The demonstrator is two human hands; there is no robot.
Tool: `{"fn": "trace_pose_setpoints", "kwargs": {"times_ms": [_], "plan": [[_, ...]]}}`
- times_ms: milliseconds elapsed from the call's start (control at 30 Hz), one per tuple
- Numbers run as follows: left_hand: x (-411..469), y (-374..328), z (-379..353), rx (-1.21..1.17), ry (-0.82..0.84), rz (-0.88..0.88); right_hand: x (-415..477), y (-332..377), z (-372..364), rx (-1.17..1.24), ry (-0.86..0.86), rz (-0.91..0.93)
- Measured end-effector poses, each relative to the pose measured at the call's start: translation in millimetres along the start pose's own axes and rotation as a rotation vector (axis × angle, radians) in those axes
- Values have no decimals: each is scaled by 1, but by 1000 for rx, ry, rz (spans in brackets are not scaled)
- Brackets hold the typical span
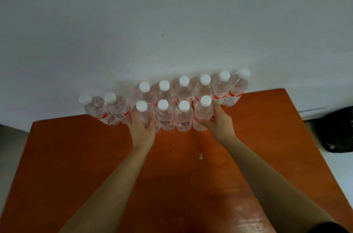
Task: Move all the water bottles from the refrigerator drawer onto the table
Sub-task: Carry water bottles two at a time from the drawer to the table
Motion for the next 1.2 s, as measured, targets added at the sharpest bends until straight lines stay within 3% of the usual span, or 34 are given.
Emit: {"fn": "trace_pose_setpoints", "kwargs": {"times_ms": [333,567,800,967,1200], "plan": [[7,11,-6,-26,135,28,8,-5,-5,-4,101,53],[5,-12,22,-31,210,7,-17,32,3,22,-5,218],[-17,-70,95,154,115,-434,-63,104,33,-123,-300,402],[-54,-85,127,432,-3,-675,-135,114,42,-426,-596,464],[-125,-122,89,449,242,-868,-240,64,83,-669,-742,283]]}}
Point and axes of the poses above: each hand's wrist, its own x-axis towards the middle knuckle, its own z-axis out of the back of the hand, y = z × x, the point moved 2 cm from there along x, towards the middle knuckle, and after that the axes turned 4 degrees about x, right-handed, at the moved point
